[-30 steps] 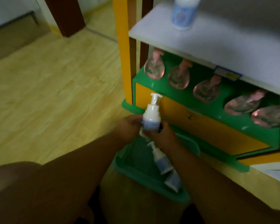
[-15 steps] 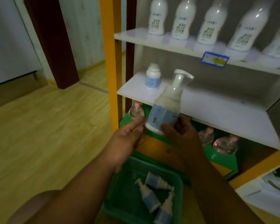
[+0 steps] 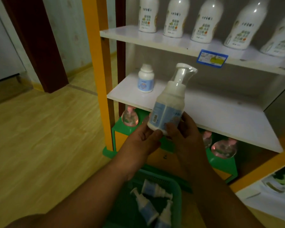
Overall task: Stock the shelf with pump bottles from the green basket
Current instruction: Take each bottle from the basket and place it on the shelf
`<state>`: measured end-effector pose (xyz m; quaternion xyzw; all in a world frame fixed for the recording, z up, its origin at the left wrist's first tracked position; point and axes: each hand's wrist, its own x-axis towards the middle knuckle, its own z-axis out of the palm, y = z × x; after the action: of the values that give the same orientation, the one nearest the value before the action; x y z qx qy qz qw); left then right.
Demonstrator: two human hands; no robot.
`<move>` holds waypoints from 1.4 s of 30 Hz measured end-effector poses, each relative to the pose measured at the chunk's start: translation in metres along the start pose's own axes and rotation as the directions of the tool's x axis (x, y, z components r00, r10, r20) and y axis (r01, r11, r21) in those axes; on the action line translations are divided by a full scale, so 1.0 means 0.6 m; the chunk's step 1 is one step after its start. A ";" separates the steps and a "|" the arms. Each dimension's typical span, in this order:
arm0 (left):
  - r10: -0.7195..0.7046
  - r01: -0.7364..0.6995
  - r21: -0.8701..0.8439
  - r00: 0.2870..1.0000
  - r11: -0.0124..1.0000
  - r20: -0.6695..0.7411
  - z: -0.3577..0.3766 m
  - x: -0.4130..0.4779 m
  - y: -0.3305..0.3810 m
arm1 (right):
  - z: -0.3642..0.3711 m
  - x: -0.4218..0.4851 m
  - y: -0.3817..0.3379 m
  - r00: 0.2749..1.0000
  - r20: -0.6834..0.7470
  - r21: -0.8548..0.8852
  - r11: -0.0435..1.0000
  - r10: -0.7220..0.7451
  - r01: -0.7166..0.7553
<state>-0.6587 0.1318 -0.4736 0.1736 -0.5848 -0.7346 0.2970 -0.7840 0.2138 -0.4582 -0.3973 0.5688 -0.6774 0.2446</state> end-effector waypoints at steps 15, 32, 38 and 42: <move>0.282 -0.265 0.690 0.955 0.673 0.091 -0.025 0.152 -0.017 | -0.043 0.112 0.034 0.994 -0.059 -0.314 0.947 -0.087 0.064; 0.095 -0.104 0.861 0.993 0.498 0.065 -0.042 0.365 0.006 | -0.103 0.335 0.062 1.000 -0.019 -0.594 0.805 -0.004 -0.008; 0.056 -0.046 0.785 0.998 0.617 0.014 -0.064 0.400 -0.011 | -0.115 0.356 0.118 0.999 -0.036 -0.517 0.856 0.009 -0.026; 0.080 -0.044 0.808 0.997 0.587 -0.004 -0.072 0.410 -0.022 | -0.118 0.359 0.140 0.999 -0.035 -0.457 0.889 -0.036 0.016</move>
<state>-0.8237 -0.0562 -0.4746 0.2834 -0.8538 -0.3755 0.2229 -0.9735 0.0662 -0.4861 -0.4368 0.7117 -0.5363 0.1230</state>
